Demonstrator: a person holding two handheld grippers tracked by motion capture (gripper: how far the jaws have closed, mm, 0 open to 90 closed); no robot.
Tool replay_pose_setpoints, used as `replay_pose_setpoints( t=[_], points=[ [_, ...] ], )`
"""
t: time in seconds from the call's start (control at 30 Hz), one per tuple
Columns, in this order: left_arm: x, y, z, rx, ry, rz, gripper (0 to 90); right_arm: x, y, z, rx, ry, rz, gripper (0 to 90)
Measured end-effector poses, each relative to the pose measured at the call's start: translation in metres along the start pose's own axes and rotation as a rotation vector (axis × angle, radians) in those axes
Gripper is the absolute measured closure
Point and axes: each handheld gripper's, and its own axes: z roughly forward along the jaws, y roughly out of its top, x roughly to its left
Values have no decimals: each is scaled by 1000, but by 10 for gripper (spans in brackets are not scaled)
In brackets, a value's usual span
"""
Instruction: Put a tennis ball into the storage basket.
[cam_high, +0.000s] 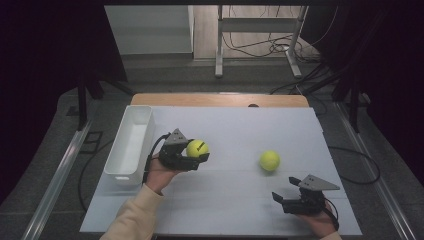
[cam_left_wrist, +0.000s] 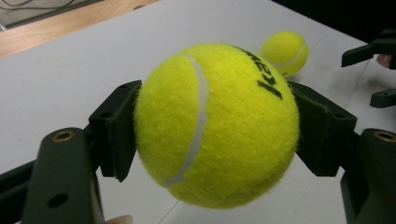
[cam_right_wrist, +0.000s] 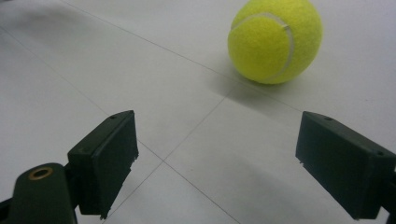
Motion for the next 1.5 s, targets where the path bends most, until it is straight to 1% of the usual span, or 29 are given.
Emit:
replay_pose_setpoints(
  t=[0.07, 0.27, 0.47, 0.63, 0.77, 0.8, 0.93, 1.0, 1.2, 1.37, 1.5],
  points=[
    [-1, 2, -3, -12, -5, 2, 260, 0, 0, 0, 5, -2, -2, 133],
    [-1, 5, -10, -34, -2, 4, 259, -1, 0, 1, 3, -3, -5, 134],
    [2, 7, -17, -51, 2, -5, 259, 0, 0, 0, 6, -3, -3, 134],
    [6, 7, -23, -66, 14, -20, 259, -1, 0, -1, -1, -6, 0, 134],
    [9, 8, -22, -71, 18, -21, 260, -1, 0, 0, 3, -9, 3, 134],
    [10, 9, -21, -65, 13, -19, 260, -1, -1, 0, 5, -10, 8, 134],
    [11, 9, -14, -56, 17, -17, 259, 0, -1, -1, 6, -10, 2, 134],
    [12, 10, -13, -64, 24, -21, 260, -2, -2, -2, 5, -15, 2, 134],
    [19, 13, -18, -72, 43, -48, 260, -3, -2, -3, -8, -2, 9, 134],
    [24, 17, -24, -87, 55, -56, 259, -2, -3, -1, -2, 1, 12, 133],
    [28, 20, -29, -95, 72, -64, 259, -3, -3, -1, -3, 0, 14, 134]
  ],
)
